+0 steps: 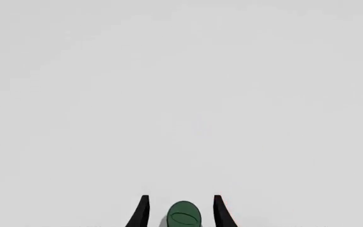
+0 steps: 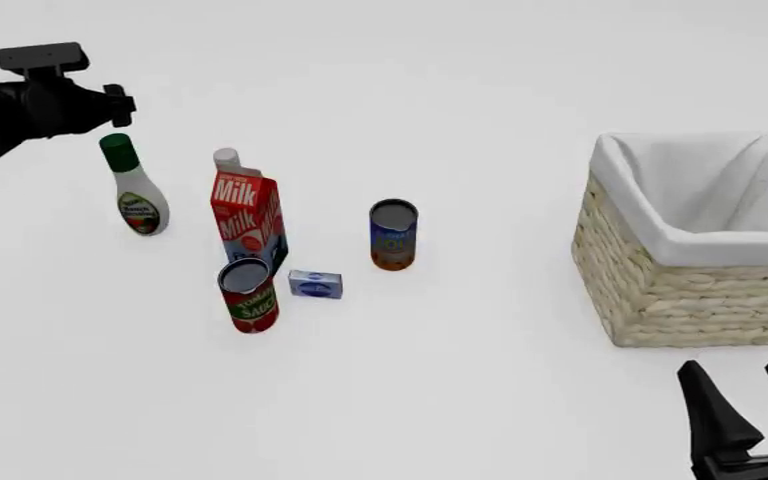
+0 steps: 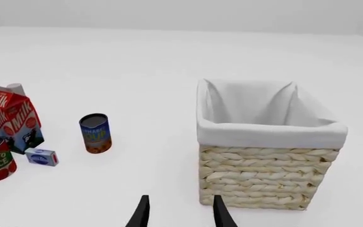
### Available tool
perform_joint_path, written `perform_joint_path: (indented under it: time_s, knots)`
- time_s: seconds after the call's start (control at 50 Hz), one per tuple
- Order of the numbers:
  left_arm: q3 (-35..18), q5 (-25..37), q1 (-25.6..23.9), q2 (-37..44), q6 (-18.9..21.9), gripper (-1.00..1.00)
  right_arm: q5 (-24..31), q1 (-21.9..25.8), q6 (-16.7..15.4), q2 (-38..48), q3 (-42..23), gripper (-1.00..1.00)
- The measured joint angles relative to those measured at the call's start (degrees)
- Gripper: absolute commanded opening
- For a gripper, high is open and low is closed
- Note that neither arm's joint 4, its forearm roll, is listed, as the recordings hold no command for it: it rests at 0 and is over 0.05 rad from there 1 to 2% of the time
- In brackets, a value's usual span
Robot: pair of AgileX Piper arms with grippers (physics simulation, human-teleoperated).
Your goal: Pick the salad dressing and place it in the basket.
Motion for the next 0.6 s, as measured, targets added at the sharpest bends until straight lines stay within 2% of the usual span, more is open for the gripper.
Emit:
perform_joint_path:
  time_s: [0.6]
  knots:
    - [3.58, -3.37, -0.25, 3.3, -0.74, 1.0, -0.4, 0.67, -0.06, 0.63, 0.0, 1.0]
